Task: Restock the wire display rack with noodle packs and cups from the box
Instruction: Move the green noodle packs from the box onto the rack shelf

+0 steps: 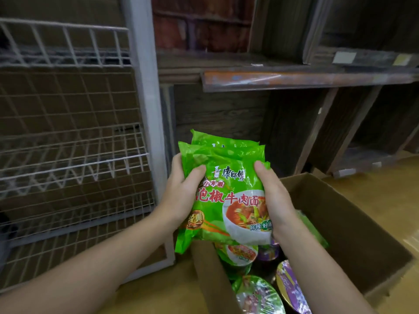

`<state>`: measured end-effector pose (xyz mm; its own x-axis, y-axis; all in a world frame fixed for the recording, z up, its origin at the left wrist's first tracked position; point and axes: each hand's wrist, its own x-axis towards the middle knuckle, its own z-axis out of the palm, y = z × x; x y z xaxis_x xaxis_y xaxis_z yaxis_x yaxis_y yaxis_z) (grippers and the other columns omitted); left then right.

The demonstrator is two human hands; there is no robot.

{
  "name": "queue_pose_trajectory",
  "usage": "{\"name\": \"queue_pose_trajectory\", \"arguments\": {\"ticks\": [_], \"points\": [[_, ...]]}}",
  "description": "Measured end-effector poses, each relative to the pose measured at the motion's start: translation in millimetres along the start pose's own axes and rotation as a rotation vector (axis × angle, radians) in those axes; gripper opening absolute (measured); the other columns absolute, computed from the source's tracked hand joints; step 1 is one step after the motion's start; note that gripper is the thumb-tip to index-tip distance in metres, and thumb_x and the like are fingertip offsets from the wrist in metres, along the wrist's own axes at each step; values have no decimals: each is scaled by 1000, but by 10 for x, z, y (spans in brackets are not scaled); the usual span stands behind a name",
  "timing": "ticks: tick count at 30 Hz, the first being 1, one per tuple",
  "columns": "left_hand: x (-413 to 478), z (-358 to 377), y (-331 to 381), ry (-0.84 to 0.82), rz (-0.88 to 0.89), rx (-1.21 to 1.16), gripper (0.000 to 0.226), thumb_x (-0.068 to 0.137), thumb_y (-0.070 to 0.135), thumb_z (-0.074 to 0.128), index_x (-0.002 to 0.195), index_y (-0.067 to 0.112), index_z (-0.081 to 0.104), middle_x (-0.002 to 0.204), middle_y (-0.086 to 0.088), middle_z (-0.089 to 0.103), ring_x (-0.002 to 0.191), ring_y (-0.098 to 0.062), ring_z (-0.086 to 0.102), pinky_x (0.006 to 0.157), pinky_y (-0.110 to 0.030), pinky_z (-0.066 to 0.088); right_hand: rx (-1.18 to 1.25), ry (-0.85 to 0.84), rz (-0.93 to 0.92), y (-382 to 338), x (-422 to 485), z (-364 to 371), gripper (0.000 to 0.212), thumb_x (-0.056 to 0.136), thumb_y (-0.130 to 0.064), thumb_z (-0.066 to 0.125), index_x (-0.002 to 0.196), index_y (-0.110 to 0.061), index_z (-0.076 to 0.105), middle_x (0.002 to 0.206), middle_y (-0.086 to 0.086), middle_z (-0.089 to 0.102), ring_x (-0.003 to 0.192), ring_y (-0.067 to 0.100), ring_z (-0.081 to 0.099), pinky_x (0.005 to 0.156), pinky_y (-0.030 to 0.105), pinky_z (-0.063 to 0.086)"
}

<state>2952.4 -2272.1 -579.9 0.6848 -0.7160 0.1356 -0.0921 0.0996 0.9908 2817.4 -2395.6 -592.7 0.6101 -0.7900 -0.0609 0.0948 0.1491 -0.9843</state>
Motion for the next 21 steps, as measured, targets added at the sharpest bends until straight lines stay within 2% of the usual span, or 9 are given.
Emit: {"name": "queue_pose_trajectory", "arguments": {"ticks": [2, 4, 6, 9, 12, 15, 18, 20, 21], "points": [[-64, -178, 131, 72, -4, 70, 23, 81, 47, 49, 103, 42, 53, 102, 6, 68, 97, -16, 66, 94, -46, 49, -76, -15, -70, -42, -30, 226, 22, 91, -49, 56, 105, -33, 62, 103, -1, 74, 94, 22, 72, 90, 44, 55], [-133, -388, 265, 154, -6, 133, 12, 94, 43, 46, 101, 40, 56, 101, 8, 68, 97, -15, 65, 92, -41, 48, -124, -26, -121, -96, -58, 461, 16, 92, -53, 55, 91, -38, 63, 96, -5, 73, 96, 20, 70, 94, 46, 53], [-234, -645, 391, 228, -4, 172, 16, 99, 39, 42, 102, 38, 57, 99, 9, 69, 96, -14, 64, 88, -37, 47, -159, -77, -176, -175, -98, 734, 24, 82, -64, 56, 90, -43, 65, 97, -5, 73, 96, 19, 70, 95, 50, 51], [-476, -1021, 625, 348, 1, 202, 19, 100, 39, 40, 106, 36, 58, 97, 11, 68, 93, -8, 63, 79, -30, 45, -207, -170, -224, -306, -210, 1161, 44, 77, -69, 54, 99, -33, 65, 99, -4, 74, 96, 18, 69, 95, 51, 51], [-683, -1359, 848, 390, -17, 224, 23, 100, 41, 39, 113, 34, 57, 98, 10, 69, 93, -9, 64, 80, -31, 46, -235, -245, -230, -431, -372, 1513, 34, 91, -58, 53, 102, -27, 64, 99, -2, 74, 95, 18, 70, 93, 50, 52], [-788, -1686, 969, 412, -46, 219, 26, 97, 47, 41, 113, 34, 58, 101, 6, 71, 97, -15, 66, 92, -40, 48, -270, -304, -234, -489, -467, 1855, 43, 85, -65, 52, 104, -28, 63, 101, -1, 73, 96, 19, 69, 94, 51, 52], [-880, -2089, 1044, 463, -36, 210, 23, 100, 41, 39, 109, 33, 58, 97, 12, 68, 93, -8, 63, 80, -29, 46, -298, -333, -223, -487, -531, 2329, 57, 70, -78, 49, 100, -32, 63, 100, -1, 73, 99, 22, 68, 95, 51, 50], [-937, -2311, 1086, 505, -52, 222, 21, 100, 40, 39, 107, 34, 57, 95, 15, 64, 89, -3, 59, 73, -25, 42, -288, -346, -217, -454, -546, 2595, 50, 76, -75, 52, 97, -30, 64, 99, 0, 74, 98, 23, 69, 95, 51, 50], [-949, -2482, 1083, 520, -62, 227, 21, 100, 42, 39, 108, 33, 57, 97, 13, 65, 90, -5, 60, 77, -28, 44, -288, -358, -208, -424, -547, 2769, 46, 82, -69, 54, 97, -27, 64, 97, 2, 74, 95, 23, 70, 94, 51, 51]]}}
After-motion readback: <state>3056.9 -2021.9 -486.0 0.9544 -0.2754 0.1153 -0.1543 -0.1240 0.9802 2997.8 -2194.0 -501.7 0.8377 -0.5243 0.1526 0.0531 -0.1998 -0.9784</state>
